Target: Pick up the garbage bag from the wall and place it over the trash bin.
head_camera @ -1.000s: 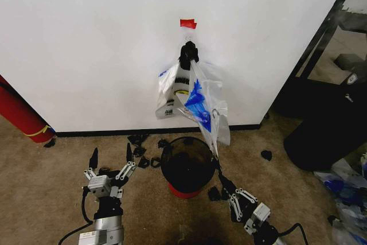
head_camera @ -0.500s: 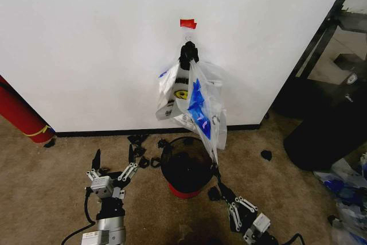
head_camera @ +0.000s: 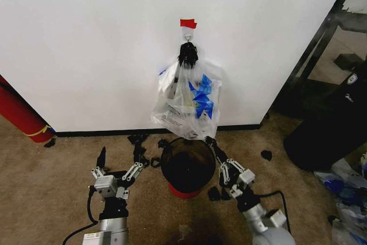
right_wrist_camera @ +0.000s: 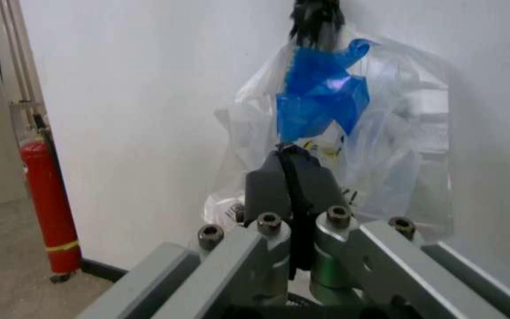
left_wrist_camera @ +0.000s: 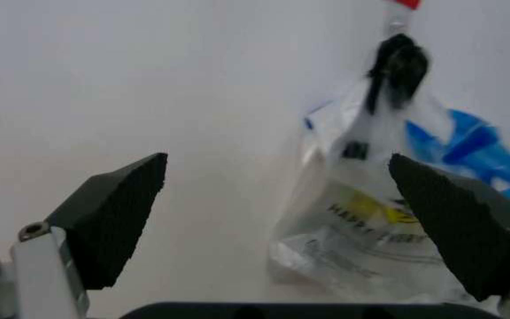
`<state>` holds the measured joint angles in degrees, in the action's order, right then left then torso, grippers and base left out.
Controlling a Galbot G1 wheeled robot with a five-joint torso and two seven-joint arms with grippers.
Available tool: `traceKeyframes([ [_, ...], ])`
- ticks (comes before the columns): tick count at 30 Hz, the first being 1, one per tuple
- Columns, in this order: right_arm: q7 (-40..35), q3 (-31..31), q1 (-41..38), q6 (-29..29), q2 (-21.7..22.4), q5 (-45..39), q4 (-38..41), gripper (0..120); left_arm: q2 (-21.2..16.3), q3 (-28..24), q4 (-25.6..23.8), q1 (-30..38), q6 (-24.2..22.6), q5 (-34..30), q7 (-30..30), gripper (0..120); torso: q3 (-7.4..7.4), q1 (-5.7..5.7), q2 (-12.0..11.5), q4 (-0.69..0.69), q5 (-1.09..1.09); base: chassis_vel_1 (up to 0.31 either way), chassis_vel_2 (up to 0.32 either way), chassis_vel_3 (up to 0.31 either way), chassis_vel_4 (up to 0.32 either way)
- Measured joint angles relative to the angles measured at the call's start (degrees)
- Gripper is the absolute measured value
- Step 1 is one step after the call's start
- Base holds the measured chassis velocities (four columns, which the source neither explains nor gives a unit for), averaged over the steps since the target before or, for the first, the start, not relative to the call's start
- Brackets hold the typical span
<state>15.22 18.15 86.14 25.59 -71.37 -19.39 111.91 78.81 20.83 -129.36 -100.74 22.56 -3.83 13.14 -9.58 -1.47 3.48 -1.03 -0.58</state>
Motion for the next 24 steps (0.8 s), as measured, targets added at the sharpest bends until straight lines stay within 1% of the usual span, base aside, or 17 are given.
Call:
traceKeyframes([
  [1, 0.0, 0.0, 0.0, 0.0, 0.0, 0.0, 0.0, 0, 0.0, 0.0, 0.0, 0.0, 0.0, 0.0, 0.0, 99, 0.0, 0.0, 0.0, 0.0, 0.0, 0.0, 0.0, 0.0, 0.0],
  [2, -0.17, -0.26, -0.91, -0.78, 0.1, -0.11, -0.29, 0, -2.75, -0.7, -1.69, 0.34, -1.65, -1.37, -0.04, 99, 0.0, 0.0, 0.0, 0.0, -0.01, 0.0, 0.0, 0.0, 0.0],
  [5, -0.23, -0.39, -1.33, -1.14, 0.18, -0.04, -0.41, 0, -4.8, -1.04, -3.0, 0.7, -2.92, -2.43, -0.09, 99, 0.0, 0.0, 0.0, 0.0, 0.0, 0.0, 0.0, 0.0, 0.0],
  [6, -0.23, -0.5, -1.61, -1.39, 0.28, 0.08, -0.47, 0, -6.64, -1.26, -4.08, 1.04, -4.18, -3.55, -0.19, 99, 0.0, 0.0, 0.0, 0.0, 0.0, 0.0, 0.0, 0.0, 0.0],
  [8, -0.24, -0.72, -2.02, -1.92, 0.52, 0.49, -0.53, 0, -13.18, -1.45, -7.0, 2.39, -8.19, -7.97, -0.36, 99, 0.0, 0.0, 0.0, 0.0, -0.01, 0.0, 0.0, 0.0, 0.0],
  [9, -0.24, -0.72, -2.02, -1.92, 0.52, 0.49, -0.53, 0, -13.18, -1.45, -7.0, 2.39, -8.19, -7.97, -0.36, 99, 0.0, 0.0, 0.0, 0.0, -0.01, 0.0, 0.0, 0.0, 0.0],
  [10, -0.26, -0.79, -2.09, -2.02, 0.55, 0.6, -0.56, 0, -15.0, -1.38, -7.66, 2.78, -9.14, -9.28, -0.35, 99, 0.0, 0.0, 0.0, -0.01, -0.01, 0.0, 0.0, 0.0, 0.0],
  [11, -0.37, -1.02, -2.32, -2.25, 0.63, 0.8, -0.68, 0, -19.05, -0.97, -8.93, 3.6, -11.25, -12.49, -0.26, 99, 0.0, 0.0, 0.0, -0.02, -0.01, 0.0, 0.0, 0.0, 0.0],
  [13, -0.72, -1.65, -2.86, -2.62, 0.68, 1.05, -1.05, 0, -25.28, 0.04, -10.67, 4.99, -14.6, -18.0, 0.32, 99, 0.0, 0.0, 0.0, 0.0, -0.02, 0.0, 0.0, 0.0, 0.0],
  [15, -1.02, -1.96, -3.3, -2.88, 0.51, 1.41, -1.35, 0, -32.2, 0.56, -12.43, 9.13, -19.86, -26.34, 1.92, 99, 0.0, 0.0, 0.0, 0.02, -0.01, 0.0, 0.0, 0.0, 0.0],
  [16, -1.02, -1.96, -3.3, -2.88, 0.51, 1.41, -1.35, 0, -32.2, 0.56, -12.43, 9.13, -19.86, -26.34, 1.92, 99, 0.0, 0.0, 0.0, 0.02, -0.01, 0.0, 0.0, 0.0, 0.0],
  [18, -1.25, -2.02, -3.37, -3.25, -0.08, 1.93, -1.53, 0, -40.05, -1.99, -13.13, 19.52, -26.52, -38.0, 4.82, 99, 0.0, 0.0, 0.0, -0.02, -0.01, 0.0, 0.0, 0.0, 0.0],
  [19, -1.28, -2.03, -3.36, -3.33, -0.29, 2.14, -1.59, 0, -42.11, -4.49, -12.99, 24.03, -28.5, -42.02, 5.89, 100, 0.0, 0.0, 0.0, -0.02, -0.01, 0.0, 0.0, 0.0, 0.0],
  [20, -1.3, -2.0, -3.31, -3.37, -0.53, 2.37, -1.66, 0, -43.86, -9.09, -12.31, 30.52, -30.94, -46.74, 7.19, 100, 0.0, 0.0, 0.0, -0.01, 0.0, 0.0, 0.0, 0.0, 0.0],
  [22, -1.33, -1.62, -3.09, -3.41, -0.8, 2.47, -1.67, 0, -44.6, -19.77, -9.25, 45.56, -34.76, -52.94, 9.34, 100, 0.0, 0.0, 0.0, -0.02, -0.01, 0.0, 0.0, 0.0, 0.0],
  [23, -1.33, -1.41, -2.96, -3.42, -0.82, 2.52, -1.66, 0, -44.16, -22.68, -7.81, 49.41, -35.59, -53.82, 9.79, 100, 0.0, -0.01, 0.0, -0.03, 0.0, 0.0, 0.0, 0.0, 0.0],
  [24, -1.33, -1.41, -2.96, -3.42, -0.82, 2.52, -1.66, 0, -44.16, -22.68, -7.81, 49.41, -35.59, -53.82, 9.79, 100, 0.0, -0.01, 0.0, -0.03, 0.0, 0.0, 0.0, 0.0, 0.0],
])
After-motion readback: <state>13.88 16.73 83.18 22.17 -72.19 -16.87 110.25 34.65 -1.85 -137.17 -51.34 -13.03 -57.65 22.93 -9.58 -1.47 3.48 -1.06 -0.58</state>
